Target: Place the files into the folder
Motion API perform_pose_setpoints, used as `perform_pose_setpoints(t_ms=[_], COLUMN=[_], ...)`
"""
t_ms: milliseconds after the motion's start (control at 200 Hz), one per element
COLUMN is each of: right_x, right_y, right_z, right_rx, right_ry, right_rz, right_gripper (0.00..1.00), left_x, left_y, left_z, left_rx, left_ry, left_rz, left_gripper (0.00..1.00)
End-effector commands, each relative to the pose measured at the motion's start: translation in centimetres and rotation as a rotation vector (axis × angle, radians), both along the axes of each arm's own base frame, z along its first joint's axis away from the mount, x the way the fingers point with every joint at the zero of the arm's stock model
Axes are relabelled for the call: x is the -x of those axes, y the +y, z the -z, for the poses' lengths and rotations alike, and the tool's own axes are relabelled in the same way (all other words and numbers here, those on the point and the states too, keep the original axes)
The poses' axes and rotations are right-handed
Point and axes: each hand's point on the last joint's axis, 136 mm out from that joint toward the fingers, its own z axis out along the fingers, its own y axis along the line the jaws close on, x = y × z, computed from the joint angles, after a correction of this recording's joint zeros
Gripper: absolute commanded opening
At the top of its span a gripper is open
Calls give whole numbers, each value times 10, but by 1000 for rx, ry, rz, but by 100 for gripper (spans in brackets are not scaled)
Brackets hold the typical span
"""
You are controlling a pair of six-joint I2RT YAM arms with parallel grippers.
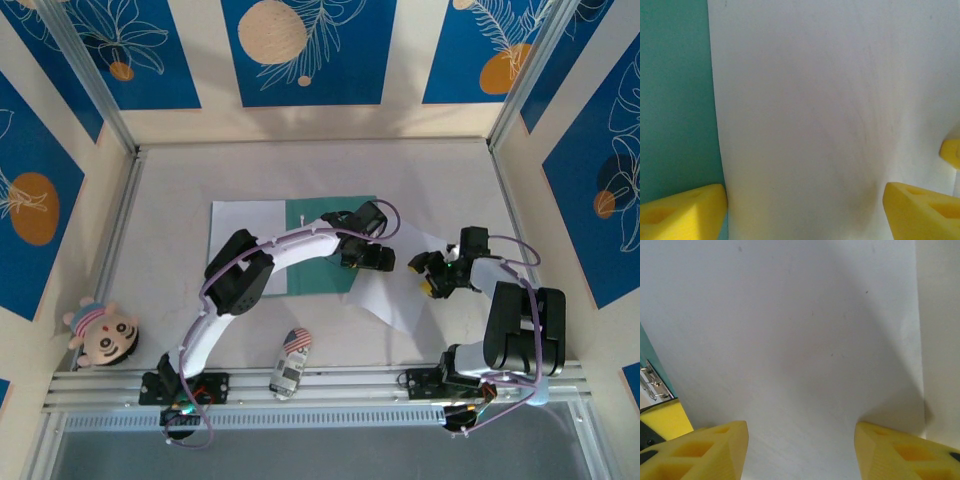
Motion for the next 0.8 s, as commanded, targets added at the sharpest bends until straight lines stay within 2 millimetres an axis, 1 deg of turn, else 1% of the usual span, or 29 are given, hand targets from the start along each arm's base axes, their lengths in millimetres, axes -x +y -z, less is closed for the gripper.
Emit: perform_pose_setpoints(t_ms=[0, 170, 335, 430, 795], right_x=[0, -3, -5, -6, -7], right_y=[8, 15, 21, 21, 28], right_z=[-1, -2, -3, -4, -4], right_rx=[-29, -40, -49, -46, -62], right_ry=[11, 2, -4, -6, -10], right_rz=[-11, -20, -30, -29, -40], right_gripper=[59, 59, 59, 59, 59], left_x=[14, 15, 14, 14, 13], left_y=[2, 3, 2, 2, 3], left_z=[6, 10, 9, 9, 7], left_rx=[-12, -18, -10, -11, -7], left_ry=[43, 51, 54, 55, 58], left_rz=[10, 4, -3, -6, -17], left_gripper=[83, 83, 82, 79, 62])
